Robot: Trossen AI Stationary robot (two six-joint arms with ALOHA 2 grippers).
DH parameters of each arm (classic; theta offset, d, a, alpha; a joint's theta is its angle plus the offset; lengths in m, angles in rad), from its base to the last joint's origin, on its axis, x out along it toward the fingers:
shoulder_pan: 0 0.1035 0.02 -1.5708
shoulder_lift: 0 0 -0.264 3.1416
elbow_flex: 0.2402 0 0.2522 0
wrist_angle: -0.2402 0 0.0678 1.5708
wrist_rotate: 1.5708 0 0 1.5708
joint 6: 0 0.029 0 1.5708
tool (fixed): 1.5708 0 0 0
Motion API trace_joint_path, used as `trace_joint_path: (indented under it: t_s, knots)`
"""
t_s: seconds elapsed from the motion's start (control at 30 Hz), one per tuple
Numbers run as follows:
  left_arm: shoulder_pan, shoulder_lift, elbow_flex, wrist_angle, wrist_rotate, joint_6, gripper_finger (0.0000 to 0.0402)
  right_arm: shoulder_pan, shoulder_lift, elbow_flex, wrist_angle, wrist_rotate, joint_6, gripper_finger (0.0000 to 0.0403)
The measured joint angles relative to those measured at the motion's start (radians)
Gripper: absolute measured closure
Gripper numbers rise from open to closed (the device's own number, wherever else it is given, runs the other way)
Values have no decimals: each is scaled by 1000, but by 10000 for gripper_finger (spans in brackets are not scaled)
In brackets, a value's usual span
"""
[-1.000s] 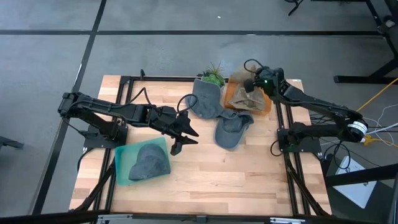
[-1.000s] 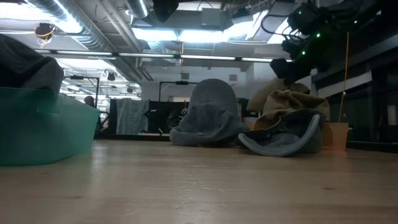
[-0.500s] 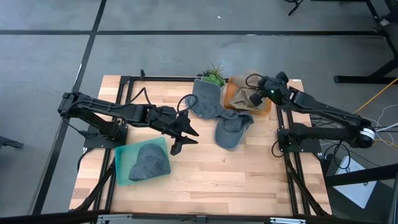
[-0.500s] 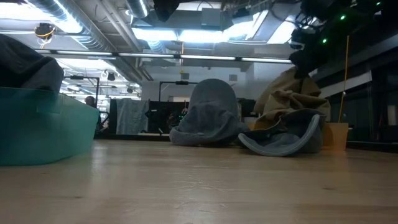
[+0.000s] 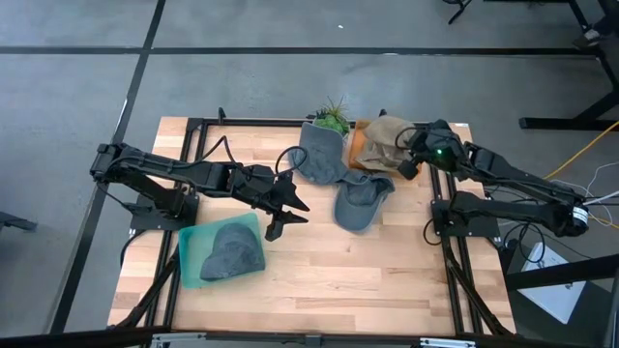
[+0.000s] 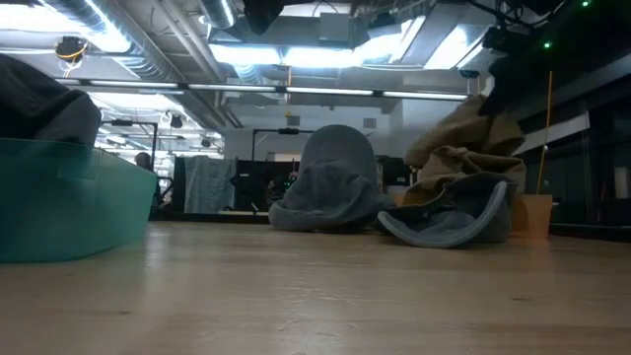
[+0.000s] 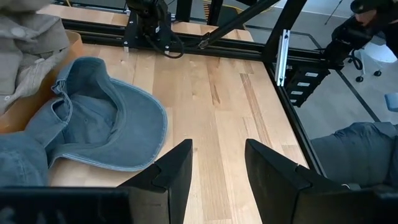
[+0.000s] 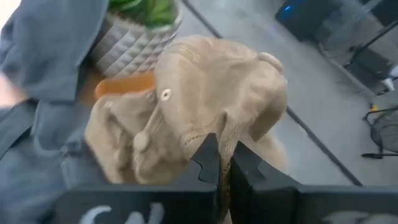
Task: Pick & Place hat
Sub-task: Put the brown cap into the orange bin
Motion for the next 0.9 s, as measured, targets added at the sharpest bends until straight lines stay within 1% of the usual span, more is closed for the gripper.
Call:
trace_joint_path:
  t_s: [0.27, 0.37, 0.63, 0.7, 0.77, 0.9]
  knots:
    - [0, 0, 0, 0, 0, -1, 258, 0, 14, 0, -68, -12, -15, 392]
    - [0, 0, 0, 1, 0, -1, 258, 0, 19, 0, -71, -29, -29, 381]
    - [0, 0, 0, 1, -1, -2, 258, -1, 53, 0, -70, -30, -27, 344]
    - [0, 0, 0, 1, -8, -2, 258, 0, 59, 0, -67, -7, 3, 341]
    - [0, 0, 0, 1, -27, -2, 258, -1, 60, 0, -51, 45, 58, 346]
    - [0, 0, 0, 1, -50, -2, 258, -1, 50, 0, -14, 136, 79, 378]
